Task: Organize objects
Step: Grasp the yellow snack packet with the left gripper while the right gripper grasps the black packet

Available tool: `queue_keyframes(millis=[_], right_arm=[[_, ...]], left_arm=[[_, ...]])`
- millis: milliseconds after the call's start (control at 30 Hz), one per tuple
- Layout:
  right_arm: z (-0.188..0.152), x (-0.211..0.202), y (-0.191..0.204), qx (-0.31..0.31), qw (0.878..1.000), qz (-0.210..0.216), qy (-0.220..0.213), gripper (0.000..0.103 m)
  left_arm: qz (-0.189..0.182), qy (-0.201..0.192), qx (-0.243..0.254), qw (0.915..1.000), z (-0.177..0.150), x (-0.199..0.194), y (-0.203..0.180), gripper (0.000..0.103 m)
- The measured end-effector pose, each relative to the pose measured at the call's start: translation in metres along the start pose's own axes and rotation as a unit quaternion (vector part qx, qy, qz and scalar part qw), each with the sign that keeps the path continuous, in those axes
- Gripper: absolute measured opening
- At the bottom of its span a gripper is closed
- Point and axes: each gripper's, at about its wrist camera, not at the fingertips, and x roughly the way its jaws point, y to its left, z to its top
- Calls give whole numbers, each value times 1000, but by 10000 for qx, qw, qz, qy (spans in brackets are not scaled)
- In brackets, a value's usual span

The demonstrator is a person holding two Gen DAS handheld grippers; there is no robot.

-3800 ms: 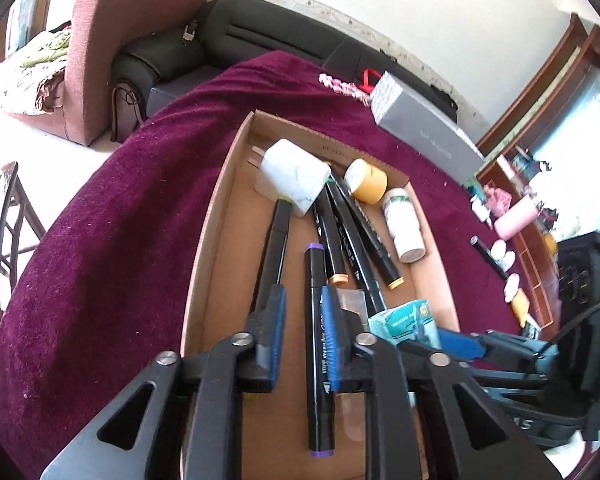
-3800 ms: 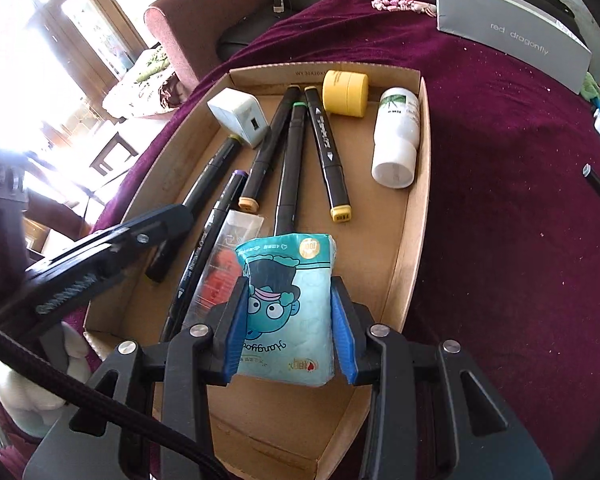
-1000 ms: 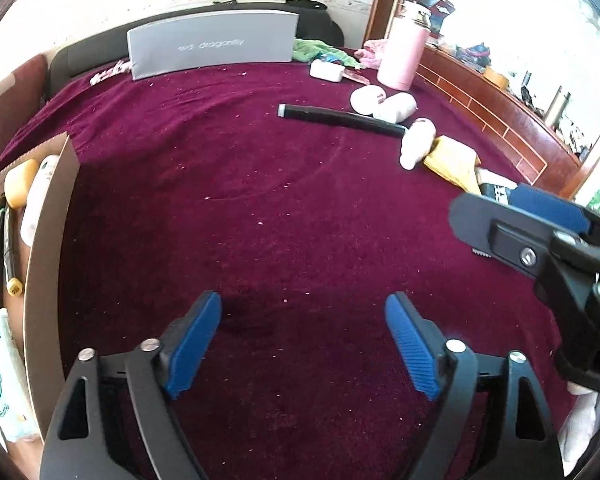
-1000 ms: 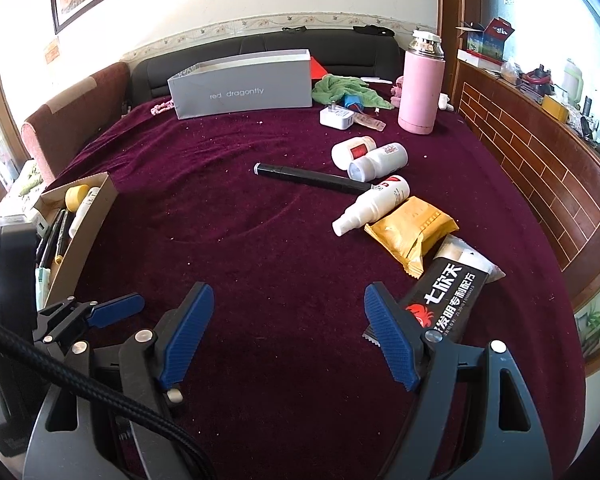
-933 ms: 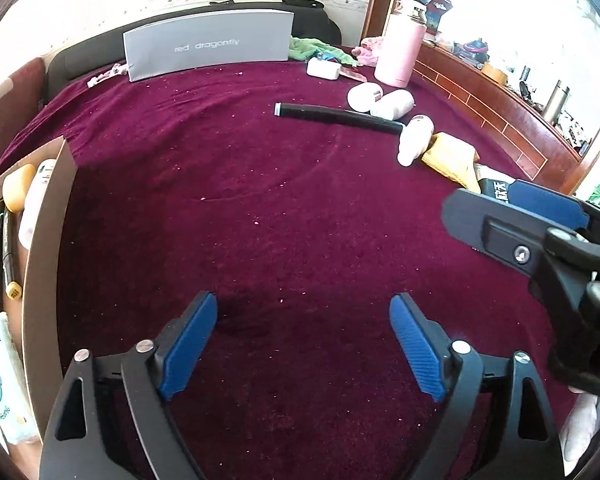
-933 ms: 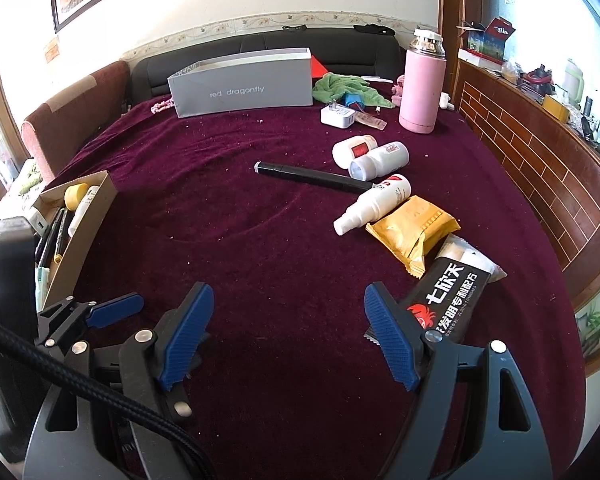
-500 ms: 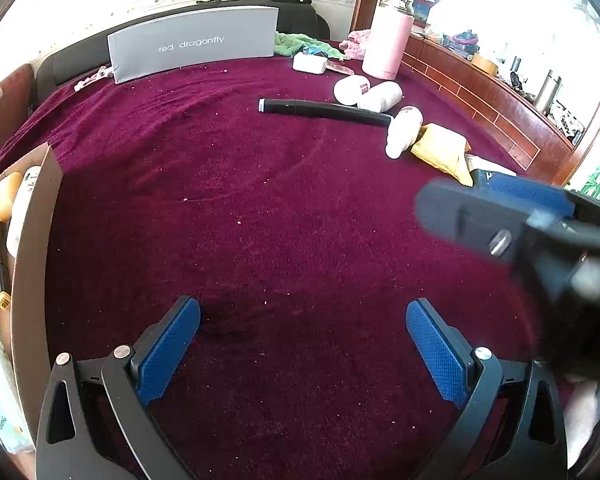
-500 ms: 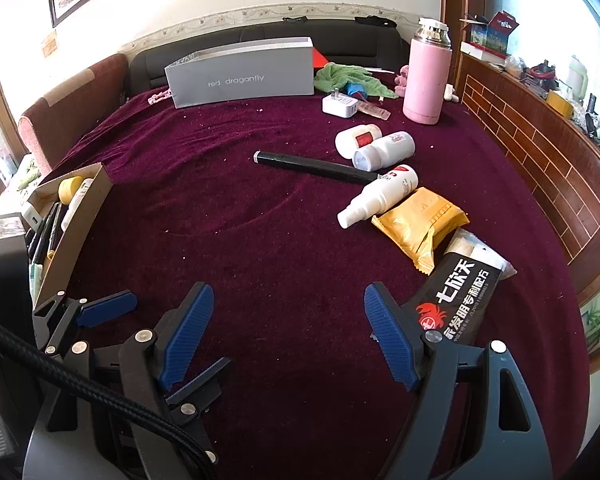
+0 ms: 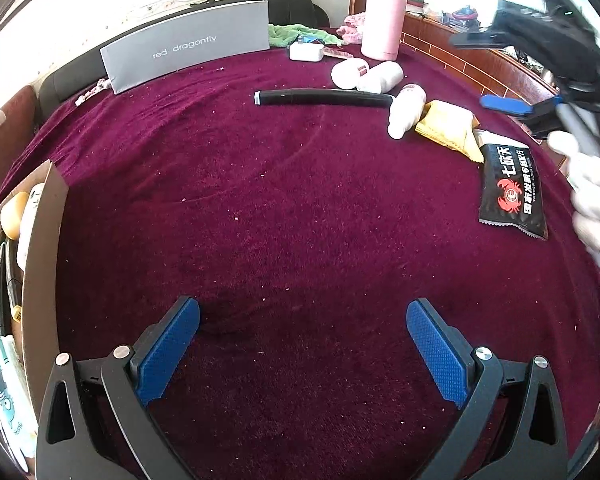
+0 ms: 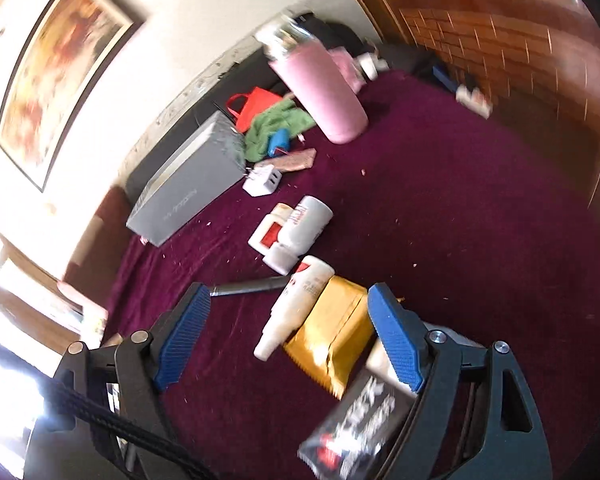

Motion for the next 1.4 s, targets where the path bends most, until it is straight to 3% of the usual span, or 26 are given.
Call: queue_keyframes(millis=[233,300,367,467,533,633,700,733,767,833,967,1067,1200,1400], right_arm=[[25,50,-32,563,9978,60,348,81],[21,63,-38,696,9941,369,746,82],[12,61,-31,571,9929,625,838,86],[-10,71,-5,247,9770,1488,1511,87],[-25,76,16,-134,9698,1677,1765,88],[-53,88,57,-732,9384,2251,2518,88],[-77,96,82,-1040,8962,2887,3204,89],[-84,96,89,-1134,8829,3060,3375,89],[-88,94,94,-1238,8813,3076,3368,89],[-85,90,92,-1213,8903,3025,3181,89],[-62,92,59,-436,9043,3155,2844,91],[-47,89,37,148,9056,3381,2557,95],[-37,86,23,543,9159,3268,2265,97],[-35,87,8,1031,9098,3392,2158,97]], left_arm=[[-20,-8,-21,10000,1,0,0,101],[-23,-10,-26,10000,1,-1,0,101],[-20,-3,-17,10000,1,-1,0,101],[-31,-5,-21,10000,1,-2,1,101],[-41,-7,-28,10000,1,-2,1,101],[-84,-24,-60,9999,1,-2,2,101],[-119,-36,-86,9999,1,-3,3,101],[-140,-45,-101,9998,1,-3,4,101],[-146,-46,-105,9998,1,-3,4,101],[-143,-44,-100,9998,1,-3,4,101],[24,27,43,10000,1,-1,-3,101],[46,45,55,10000,2,0,-3,101],[10,116,192,9997,5,1,-4,101],[-189,267,583,9978,13,5,-9,100]])
